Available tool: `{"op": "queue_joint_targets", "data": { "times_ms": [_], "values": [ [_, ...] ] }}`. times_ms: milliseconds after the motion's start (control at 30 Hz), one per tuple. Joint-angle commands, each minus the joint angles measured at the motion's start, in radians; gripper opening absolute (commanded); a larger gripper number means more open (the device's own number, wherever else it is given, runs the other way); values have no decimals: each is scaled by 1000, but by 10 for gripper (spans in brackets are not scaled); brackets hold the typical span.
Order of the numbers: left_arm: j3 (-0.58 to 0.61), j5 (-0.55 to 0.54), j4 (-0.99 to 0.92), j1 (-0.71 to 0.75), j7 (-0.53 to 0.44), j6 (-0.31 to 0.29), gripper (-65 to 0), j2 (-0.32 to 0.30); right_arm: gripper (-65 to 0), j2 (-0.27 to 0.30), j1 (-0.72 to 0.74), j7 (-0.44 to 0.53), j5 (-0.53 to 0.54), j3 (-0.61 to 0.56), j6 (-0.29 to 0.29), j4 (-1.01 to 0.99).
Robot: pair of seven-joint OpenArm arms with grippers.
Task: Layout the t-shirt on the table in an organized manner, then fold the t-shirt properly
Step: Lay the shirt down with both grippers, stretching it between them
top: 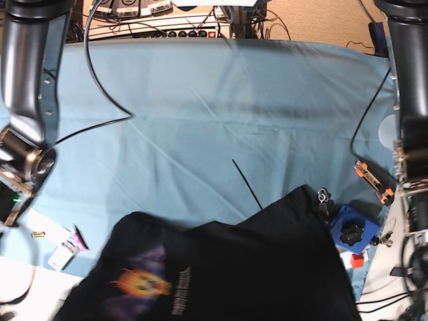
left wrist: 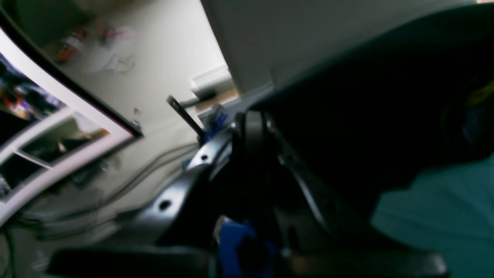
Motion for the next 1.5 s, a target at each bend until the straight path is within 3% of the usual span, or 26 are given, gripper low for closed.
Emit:
{"op": "queue_joint_targets", "data": {
  "times_ms": [0,167,367,500,600,933,1100,1467],
  "values": [
    [-18,-34,18,-34,-5,-10,-650,-23,-650,28,51,21,22,3,-3,56],
    [-63,-185,25,19,99,-66,-650,-97,-650,79,51,-72,85,3,5,101],
    [-120,-327,77,158,180,-115,-650,-163,-650,70,39,-114,158,3,14,103],
    [-161,-394,143,272,215,-136,-650,-166,-650,50,-96,-193,248,10,31,105],
    [-180,-394,215,373,219,-142,-650,-166,-650,36,-201,-218,336,29,70,105],
    [-183,-362,470,700,221,-141,-650,-165,-650,12,-537,-218,493,160,127,121],
    [-185,-362,531,866,221,-142,-650,-155,-650,6,-734,-218,508,267,128,235],
    [-431,-395,649,1233,222,-150,-650,-25,-650,6,-1285,-218,508,421,129,670]
  ]
}}
